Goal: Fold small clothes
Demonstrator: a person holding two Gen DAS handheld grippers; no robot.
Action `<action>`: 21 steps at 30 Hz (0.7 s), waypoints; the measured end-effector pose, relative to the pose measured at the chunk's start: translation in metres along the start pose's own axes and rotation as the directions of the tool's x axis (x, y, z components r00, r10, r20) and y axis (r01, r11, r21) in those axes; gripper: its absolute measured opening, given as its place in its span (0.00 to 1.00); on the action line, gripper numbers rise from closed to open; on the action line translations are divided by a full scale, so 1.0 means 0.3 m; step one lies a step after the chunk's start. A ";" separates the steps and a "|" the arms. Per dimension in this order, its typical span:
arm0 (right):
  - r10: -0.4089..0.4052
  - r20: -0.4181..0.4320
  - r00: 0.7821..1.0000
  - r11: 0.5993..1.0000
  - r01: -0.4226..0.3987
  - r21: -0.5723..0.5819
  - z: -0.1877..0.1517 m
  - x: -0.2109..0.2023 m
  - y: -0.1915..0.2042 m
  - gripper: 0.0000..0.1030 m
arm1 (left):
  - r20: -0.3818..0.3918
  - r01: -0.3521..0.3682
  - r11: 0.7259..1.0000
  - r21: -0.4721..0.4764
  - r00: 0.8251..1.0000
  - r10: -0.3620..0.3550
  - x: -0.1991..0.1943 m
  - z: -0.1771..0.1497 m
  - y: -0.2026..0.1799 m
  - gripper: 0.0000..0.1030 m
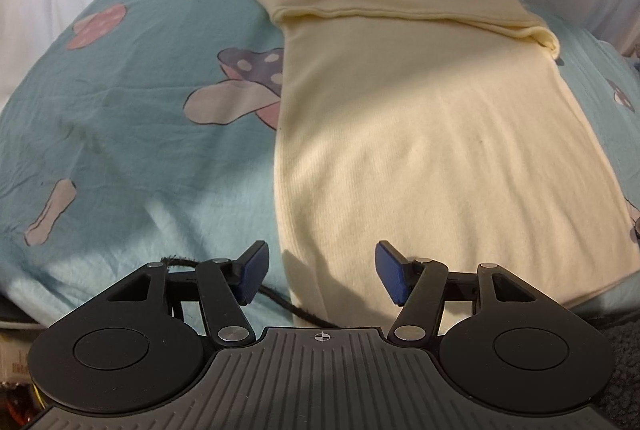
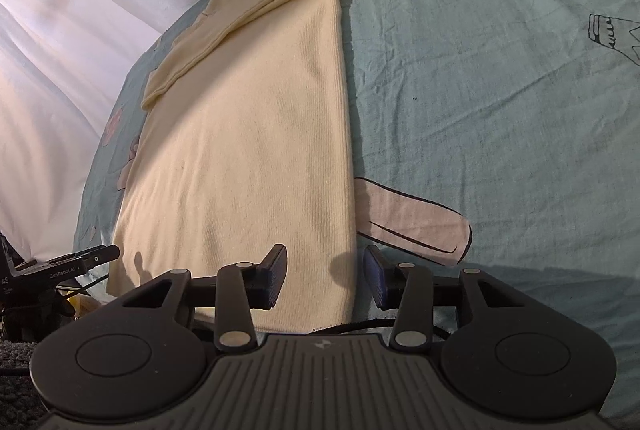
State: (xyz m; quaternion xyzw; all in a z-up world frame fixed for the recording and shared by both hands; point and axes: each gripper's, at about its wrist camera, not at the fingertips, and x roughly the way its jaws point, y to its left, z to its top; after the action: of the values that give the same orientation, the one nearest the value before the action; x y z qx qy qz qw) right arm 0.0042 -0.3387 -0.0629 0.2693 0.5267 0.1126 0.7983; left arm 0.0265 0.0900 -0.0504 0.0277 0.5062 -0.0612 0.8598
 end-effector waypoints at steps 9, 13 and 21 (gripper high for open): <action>0.117 -0.075 0.990 0.986 -0.107 0.125 0.003 0.048 -0.043 0.15 | -0.092 0.061 0.998 -0.004 0.994 -0.062 0.042 0.012 0.015 0.27; 0.178 -0.069 0.982 0.968 -0.162 0.194 0.010 0.063 -0.071 0.07 | -0.089 0.116 0.991 -0.070 0.989 -0.122 0.045 0.034 0.047 0.08; 0.278 0.077 0.957 0.940 -0.288 0.185 0.130 0.049 -0.050 0.06 | 0.078 0.291 0.914 -0.283 0.957 -0.280 0.009 0.132 0.120 0.07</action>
State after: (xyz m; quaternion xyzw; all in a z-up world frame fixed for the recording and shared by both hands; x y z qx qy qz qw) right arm 0.0439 -0.3565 -0.0710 0.4215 0.4709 0.1677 0.7566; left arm 0.0671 0.1212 -0.0340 -0.1745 0.4929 -0.1112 0.8451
